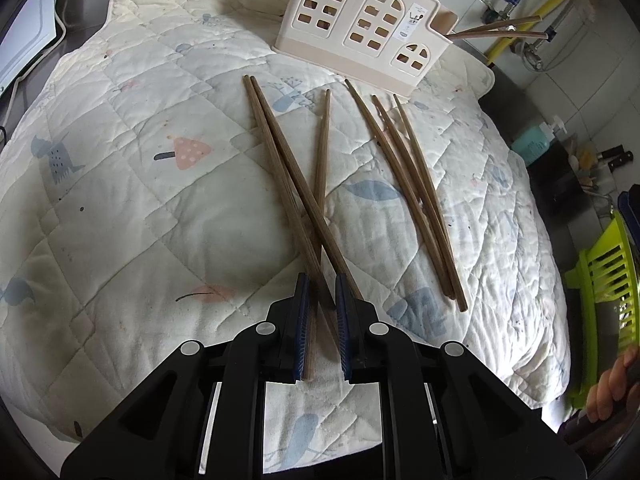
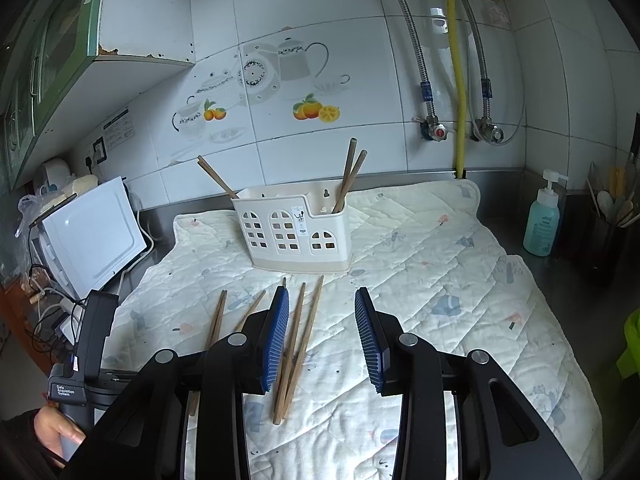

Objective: Organize utensils
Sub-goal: 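Move the left tool back to the chopsticks while the right tool returns too, then close the left tool on a chopstick while the right tool grasps another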

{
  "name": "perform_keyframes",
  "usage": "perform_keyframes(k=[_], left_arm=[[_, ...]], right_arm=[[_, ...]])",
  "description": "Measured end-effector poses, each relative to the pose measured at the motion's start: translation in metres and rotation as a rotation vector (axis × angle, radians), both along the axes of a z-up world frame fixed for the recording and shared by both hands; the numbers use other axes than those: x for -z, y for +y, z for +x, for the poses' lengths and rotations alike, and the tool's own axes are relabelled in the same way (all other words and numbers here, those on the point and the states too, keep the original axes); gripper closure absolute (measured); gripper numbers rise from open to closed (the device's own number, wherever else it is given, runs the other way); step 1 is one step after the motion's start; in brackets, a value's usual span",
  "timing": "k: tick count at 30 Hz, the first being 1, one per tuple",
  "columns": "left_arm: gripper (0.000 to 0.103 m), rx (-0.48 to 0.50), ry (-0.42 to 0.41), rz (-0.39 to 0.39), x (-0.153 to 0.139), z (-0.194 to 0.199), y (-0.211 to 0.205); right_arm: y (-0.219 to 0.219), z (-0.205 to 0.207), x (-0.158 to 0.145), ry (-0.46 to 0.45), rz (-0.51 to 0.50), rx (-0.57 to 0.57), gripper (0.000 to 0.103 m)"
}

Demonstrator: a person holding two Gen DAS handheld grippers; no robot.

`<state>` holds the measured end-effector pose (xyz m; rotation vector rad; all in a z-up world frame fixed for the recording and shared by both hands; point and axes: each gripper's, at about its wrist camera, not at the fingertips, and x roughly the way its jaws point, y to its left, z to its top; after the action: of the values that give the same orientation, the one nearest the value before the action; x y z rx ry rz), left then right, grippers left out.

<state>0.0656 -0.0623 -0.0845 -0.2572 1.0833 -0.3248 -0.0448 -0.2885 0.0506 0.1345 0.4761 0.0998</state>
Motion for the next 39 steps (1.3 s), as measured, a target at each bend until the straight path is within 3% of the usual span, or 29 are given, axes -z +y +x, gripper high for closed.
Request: perform_keyframes(k=[11,18,26,34,39], left_arm=[[0.092,0.016,-0.029,0.010,-0.004,0.000,0.008],[0.094,0.025,-0.086,0.091,-0.010,-0.002,0.018],[0.095,0.035,-0.081,0.123,0.000,0.001,0.027],[0.092,0.038,-0.079,0.087,-0.005,-0.004,0.029],[0.092,0.041,-0.074,0.126,-0.001,-0.005,0.024]], right_arm=[[-0.003,0.001,0.002,-0.002,0.004,0.007,0.068],[-0.002,0.002,0.006,0.012,0.000,-0.005,0.068],[0.006,0.009,0.025,0.076,-0.009,-0.030,0.068],[0.004,0.016,0.038,0.115,0.010,-0.043,0.068],[0.006,0.016,0.041,0.116,0.003,-0.066,0.068]])
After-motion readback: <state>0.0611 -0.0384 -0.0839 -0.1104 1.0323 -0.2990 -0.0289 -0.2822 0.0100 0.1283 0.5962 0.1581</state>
